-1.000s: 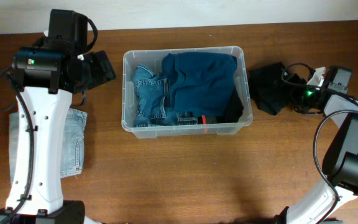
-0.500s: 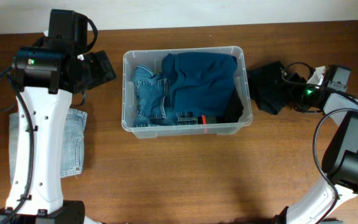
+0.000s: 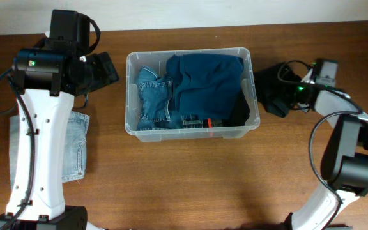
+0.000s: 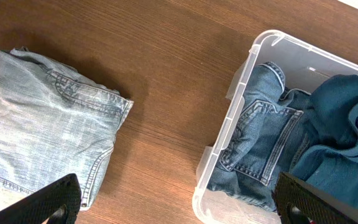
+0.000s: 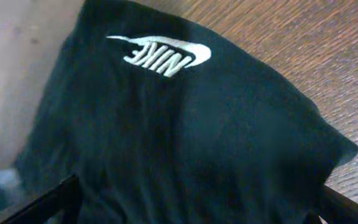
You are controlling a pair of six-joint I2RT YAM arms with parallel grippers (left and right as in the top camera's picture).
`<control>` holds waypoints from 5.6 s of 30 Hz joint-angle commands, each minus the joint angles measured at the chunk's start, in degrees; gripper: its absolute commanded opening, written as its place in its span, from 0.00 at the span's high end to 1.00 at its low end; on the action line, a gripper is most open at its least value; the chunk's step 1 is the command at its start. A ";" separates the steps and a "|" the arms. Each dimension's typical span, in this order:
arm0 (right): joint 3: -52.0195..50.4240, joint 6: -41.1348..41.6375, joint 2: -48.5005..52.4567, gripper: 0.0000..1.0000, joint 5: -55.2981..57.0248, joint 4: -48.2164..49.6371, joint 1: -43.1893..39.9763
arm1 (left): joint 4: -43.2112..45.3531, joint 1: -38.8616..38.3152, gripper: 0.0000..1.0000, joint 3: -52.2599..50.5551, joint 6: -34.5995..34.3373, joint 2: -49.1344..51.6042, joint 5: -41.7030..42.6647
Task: Pack container
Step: 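Close the right gripper on the black Nike shirt, then lift the black Nike shirt and carry it over the bin, then lower the black Nike shirt into the bin and release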
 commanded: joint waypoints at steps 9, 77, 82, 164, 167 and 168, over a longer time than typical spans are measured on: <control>-3.34 6.58 7.04 0.01 7.41 -3.54 3.28 | 0.00 0.24 0.01 -0.11 0.55 0.24 -0.04; 6.34 -3.37 7.28 0.37 11.87 -28.35 -0.42 | 0.00 0.24 0.01 -0.11 0.57 0.24 -0.04; 8.90 -4.59 7.28 0.93 12.11 -31.01 -0.42 | 0.00 0.24 0.01 -0.11 0.57 0.24 -0.04; 56.19 -7.87 11.19 0.09 14.01 -49.24 52.76 | 0.00 0.20 0.01 -0.11 0.57 0.24 -0.04; 56.22 -8.44 8.66 0.09 15.39 -49.57 52.76 | 0.00 0.20 0.01 -0.11 0.55 0.24 -0.02; 56.22 -8.41 8.26 0.11 15.26 -49.77 52.76 | 0.00 0.20 0.01 -0.11 0.57 0.24 -0.04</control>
